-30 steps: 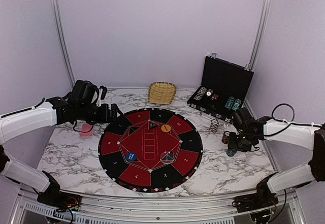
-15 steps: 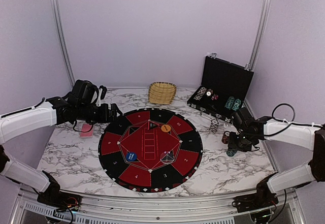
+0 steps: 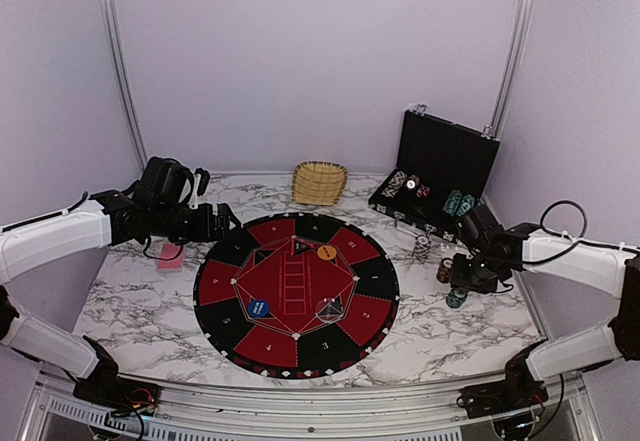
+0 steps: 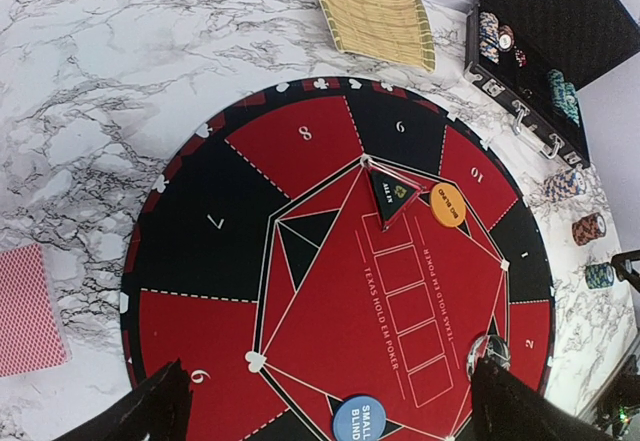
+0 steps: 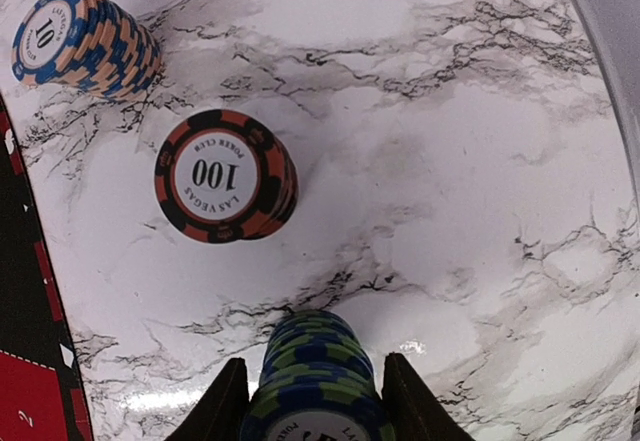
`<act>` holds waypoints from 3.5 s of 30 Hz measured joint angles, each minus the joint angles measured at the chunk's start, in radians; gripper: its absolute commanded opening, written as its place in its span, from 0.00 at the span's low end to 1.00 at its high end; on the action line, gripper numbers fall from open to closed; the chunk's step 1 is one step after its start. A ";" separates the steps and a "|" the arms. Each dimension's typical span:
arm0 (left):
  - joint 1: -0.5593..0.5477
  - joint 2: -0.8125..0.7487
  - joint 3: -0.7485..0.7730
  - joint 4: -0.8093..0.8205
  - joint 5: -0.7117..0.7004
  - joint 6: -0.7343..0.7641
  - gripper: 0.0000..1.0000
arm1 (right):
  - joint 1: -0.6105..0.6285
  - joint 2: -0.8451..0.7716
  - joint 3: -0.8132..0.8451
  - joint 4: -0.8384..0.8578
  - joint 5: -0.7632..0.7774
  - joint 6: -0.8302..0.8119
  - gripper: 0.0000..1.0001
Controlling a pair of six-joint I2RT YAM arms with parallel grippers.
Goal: Distribute texas hold em gaming equipment
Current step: Pick up the pile of poker chips from the pile of poker chips, then place the poker chips pile in the dealer area.
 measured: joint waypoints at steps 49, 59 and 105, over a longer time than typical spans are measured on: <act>0.018 -0.009 -0.003 0.000 0.002 -0.003 0.99 | 0.303 0.109 0.180 -0.065 0.024 0.053 0.37; 0.023 -0.009 -0.008 0.000 0.007 -0.007 0.99 | 0.392 0.205 0.251 -0.037 0.027 0.053 0.37; 0.051 -0.009 -0.040 0.009 0.009 -0.026 0.99 | 0.840 0.624 0.479 0.182 -0.039 -0.018 0.37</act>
